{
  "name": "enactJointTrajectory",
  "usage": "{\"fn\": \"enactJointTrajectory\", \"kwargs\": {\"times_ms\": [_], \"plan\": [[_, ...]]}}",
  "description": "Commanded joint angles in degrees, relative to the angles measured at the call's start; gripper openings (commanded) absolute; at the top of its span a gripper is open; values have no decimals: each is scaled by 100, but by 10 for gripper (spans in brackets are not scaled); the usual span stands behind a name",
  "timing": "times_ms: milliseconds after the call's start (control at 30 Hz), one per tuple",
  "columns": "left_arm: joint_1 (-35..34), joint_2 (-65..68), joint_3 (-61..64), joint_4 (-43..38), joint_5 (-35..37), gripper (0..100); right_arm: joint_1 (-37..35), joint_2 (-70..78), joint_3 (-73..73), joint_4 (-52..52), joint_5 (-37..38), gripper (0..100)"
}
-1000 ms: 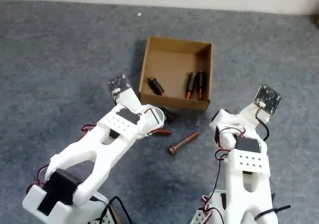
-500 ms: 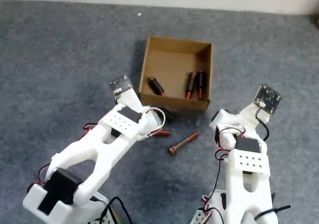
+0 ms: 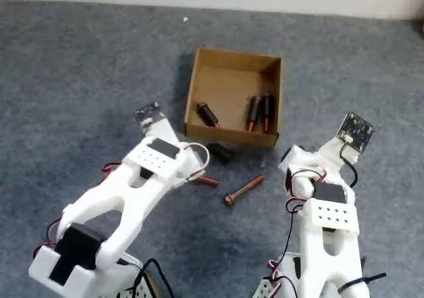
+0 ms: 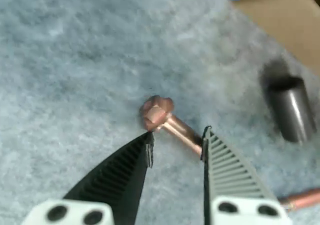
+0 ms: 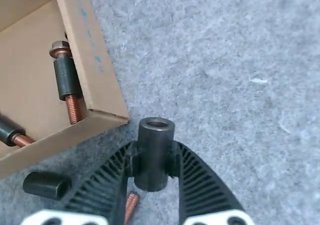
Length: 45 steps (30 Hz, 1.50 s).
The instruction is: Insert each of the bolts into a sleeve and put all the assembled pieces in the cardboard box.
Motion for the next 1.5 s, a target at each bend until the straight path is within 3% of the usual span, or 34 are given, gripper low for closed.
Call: {"fn": "enactJointTrajectory", "kwargs": {"times_ms": [0, 100, 300, 800, 867, 1000, 1333, 1467], "plan": [[-268, 84, 4, -246, -53, 162, 75, -163, -48, -171, -35, 5], [-251, 479, -75, -457, -53, 161, 75, -163, -48, -171, -35, 5], [-259, 1042, -743, -35, -53, 160, 75, -163, -48, -171, -35, 5], [-268, 620, -752, 18, -97, 159, 48, -215, -48, -154, -35, 5], [-259, 734, -752, 18, -97, 139, 48, -215, -48, -154, -35, 5], [-295, 936, -778, 18, -105, 7, 48, -215, -48, -154, -35, 5], [-268, 919, -804, 53, -105, 5, 40, -224, -48, -154, -35, 5], [-303, 330, -673, 97, -369, 5, 31, -233, -48, -136, -35, 5]]}}
